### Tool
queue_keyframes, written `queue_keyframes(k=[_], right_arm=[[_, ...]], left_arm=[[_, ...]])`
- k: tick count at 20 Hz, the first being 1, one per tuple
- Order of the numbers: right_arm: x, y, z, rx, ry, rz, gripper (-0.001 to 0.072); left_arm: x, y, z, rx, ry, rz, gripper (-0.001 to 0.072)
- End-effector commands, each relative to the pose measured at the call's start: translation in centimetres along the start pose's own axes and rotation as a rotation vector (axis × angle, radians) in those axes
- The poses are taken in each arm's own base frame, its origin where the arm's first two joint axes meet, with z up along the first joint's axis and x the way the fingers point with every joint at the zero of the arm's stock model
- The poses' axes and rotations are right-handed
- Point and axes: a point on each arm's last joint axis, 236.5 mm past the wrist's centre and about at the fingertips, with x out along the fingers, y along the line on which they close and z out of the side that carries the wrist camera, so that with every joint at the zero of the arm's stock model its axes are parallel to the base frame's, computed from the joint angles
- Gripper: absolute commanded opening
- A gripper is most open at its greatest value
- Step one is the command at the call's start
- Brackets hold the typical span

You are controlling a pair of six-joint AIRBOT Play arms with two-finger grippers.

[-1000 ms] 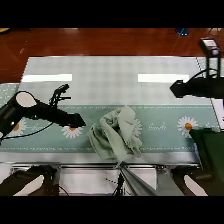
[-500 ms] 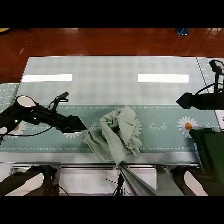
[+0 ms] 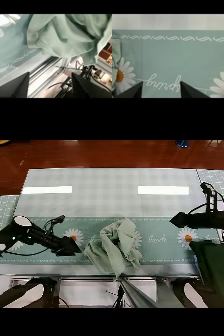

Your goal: Fold the shirts.

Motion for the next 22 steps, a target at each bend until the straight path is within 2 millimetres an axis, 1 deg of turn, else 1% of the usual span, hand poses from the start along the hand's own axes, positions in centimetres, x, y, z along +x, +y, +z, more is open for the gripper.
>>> queue_keyframes(k=[1,3,5,6,8,10,12,13,14,15,16,18,20,21,22], right_arm=[[0.1,0.4,0.0,0.006,-0.002,0.017,0.0539],[0.1,0.6,0.1,0.009,-0.005,0.026,0.0539],[0.1,0.8,0.1,0.014,-0.006,0.035,0.0538],[0.1,0.9,0.1,0.016,-0.007,0.040,0.0539],[0.0,1.1,0.2,0.019,-0.009,0.048,0.0538],[0.1,1.1,0.2,0.021,-0.009,0.050,0.0538],[0.0,1.5,0.1,0.027,-0.005,0.066,0.0538],[0.0,2.1,-0.1,0.034,0.003,0.092,0.0539],[0.0,2.9,-0.4,0.029,0.018,0.121,0.0539],[0.0,3.6,-1.0,0.003,0.039,0.136,0.0540],[0.4,4.3,-1.5,-0.016,0.055,0.152,0.0550],[1.8,6.4,-3.1,-0.023,0.098,0.216,0.0553],[4.1,8.3,-5.4,-0.018,0.154,0.276,0.0554],[5.4,9.0,-6.2,-0.013,0.167,0.292,0.0554],[6.3,9.8,-6.6,-0.006,0.170,0.307,0.0554]], left_arm=[[2.2,0.5,0.7,-0.024,-0.048,0.006,0.0610],[2.8,-0.1,2.4,-0.023,-0.112,-0.008,0.0610],[3.4,0.0,3.8,-0.009,-0.162,0.020,0.0610],[3.8,0.1,4.1,-0.002,-0.170,0.036,0.0610],[4.5,0.3,4.2,0.013,-0.164,0.057,0.0609],[5.5,0.1,3.6,0.030,-0.133,0.070,0.0604],[6.4,0.0,3.5,0.045,-0.122,0.081,0.0582],[6.6,0.0,3.7,0.047,-0.129,0.086,0.0365],[6.7,0.0,3.9,0.047,-0.134,0.088,0.0121],[6.7,0.0,4.0,0.046,-0.137,0.088,0.0063],[6.7,0.1,4.0,0.046,-0.137,0.088,0.0046],[6.7,0.0,3.9,0.046,-0.134,0.087,0.0028],[6.7,-0.1,3.6,0.046,-0.124,0.082,0.0028],[6.7,-0.2,3.5,0.046,-0.117,0.079,0.0028],[6.8,-0.2,3.3,0.047,-0.110,0.076,0.0028]])
